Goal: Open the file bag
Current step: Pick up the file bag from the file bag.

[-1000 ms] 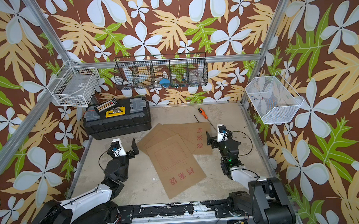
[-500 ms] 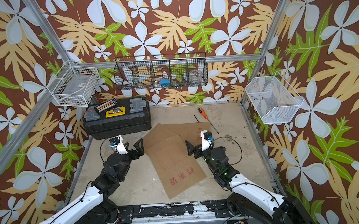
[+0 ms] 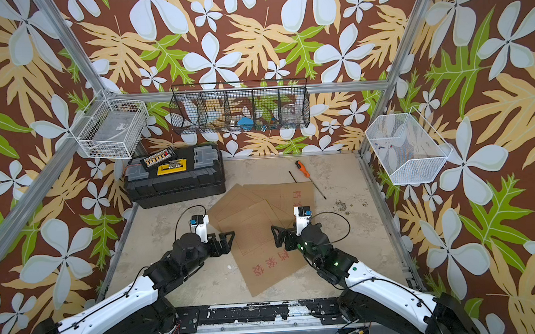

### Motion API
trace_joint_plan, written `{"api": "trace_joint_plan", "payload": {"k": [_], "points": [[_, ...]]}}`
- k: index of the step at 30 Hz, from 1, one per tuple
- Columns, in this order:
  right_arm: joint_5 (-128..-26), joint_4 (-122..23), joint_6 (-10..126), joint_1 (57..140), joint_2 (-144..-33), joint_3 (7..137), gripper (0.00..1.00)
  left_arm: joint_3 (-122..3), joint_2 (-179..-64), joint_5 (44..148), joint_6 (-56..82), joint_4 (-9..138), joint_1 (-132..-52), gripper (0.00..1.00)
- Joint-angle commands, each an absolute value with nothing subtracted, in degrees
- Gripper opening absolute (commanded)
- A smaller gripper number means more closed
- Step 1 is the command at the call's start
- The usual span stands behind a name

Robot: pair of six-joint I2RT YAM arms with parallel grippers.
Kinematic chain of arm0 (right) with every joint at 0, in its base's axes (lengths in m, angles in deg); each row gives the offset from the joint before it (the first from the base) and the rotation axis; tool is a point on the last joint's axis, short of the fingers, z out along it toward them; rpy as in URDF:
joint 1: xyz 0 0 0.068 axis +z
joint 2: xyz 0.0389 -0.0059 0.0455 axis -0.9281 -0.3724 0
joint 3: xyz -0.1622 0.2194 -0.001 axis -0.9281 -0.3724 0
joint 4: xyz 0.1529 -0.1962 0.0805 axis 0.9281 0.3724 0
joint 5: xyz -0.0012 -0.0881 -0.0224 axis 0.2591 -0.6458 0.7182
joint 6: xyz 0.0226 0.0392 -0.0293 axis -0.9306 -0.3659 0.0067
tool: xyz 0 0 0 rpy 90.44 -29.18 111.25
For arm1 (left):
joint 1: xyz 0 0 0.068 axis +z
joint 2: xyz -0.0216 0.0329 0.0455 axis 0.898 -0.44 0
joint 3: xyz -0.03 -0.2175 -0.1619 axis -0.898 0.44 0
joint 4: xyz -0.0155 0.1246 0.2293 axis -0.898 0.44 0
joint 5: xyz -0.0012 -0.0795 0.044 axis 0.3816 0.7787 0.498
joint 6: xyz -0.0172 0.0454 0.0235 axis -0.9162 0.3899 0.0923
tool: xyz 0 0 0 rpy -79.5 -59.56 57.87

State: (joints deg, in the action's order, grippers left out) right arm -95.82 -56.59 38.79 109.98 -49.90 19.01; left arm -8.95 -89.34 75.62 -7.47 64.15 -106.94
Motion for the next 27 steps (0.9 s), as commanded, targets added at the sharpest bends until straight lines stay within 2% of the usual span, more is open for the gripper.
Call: {"api": "trace_joint_plan", "payload": {"k": [1, 6, 8, 15, 27], "points": [[-91.07, -46.68, 41.51, 106.77, -50.94, 21.56, 0.99, -10.26, -92.33, 77.09, -9.32, 66.76, -108.85, 0.95], [-70.28, -44.19, 42.71, 94.49, -55.37, 21.01, 0.97, -11.31, -96.5, 81.63, -11.97, 69.75, -109.94, 0.86], [-66.03, -43.7, 43.9, 92.19, -56.9, 20.98, 0.95, -11.77, -97.16, 82.62, -12.74, 72.06, -110.03, 0.85], [-62.91, -39.86, 49.35, 89.32, -64.48, 23.17, 0.95, -11.41, -97.41, 86.43, -14.47, 73.17, -110.04, 0.86], [-55.81, -41.83, 52.59, 85.1, -75.65, 26.06, 0.95, -12.76, -103.33, 88.68, -15.09, 71.47, -110.04, 0.84]]}}
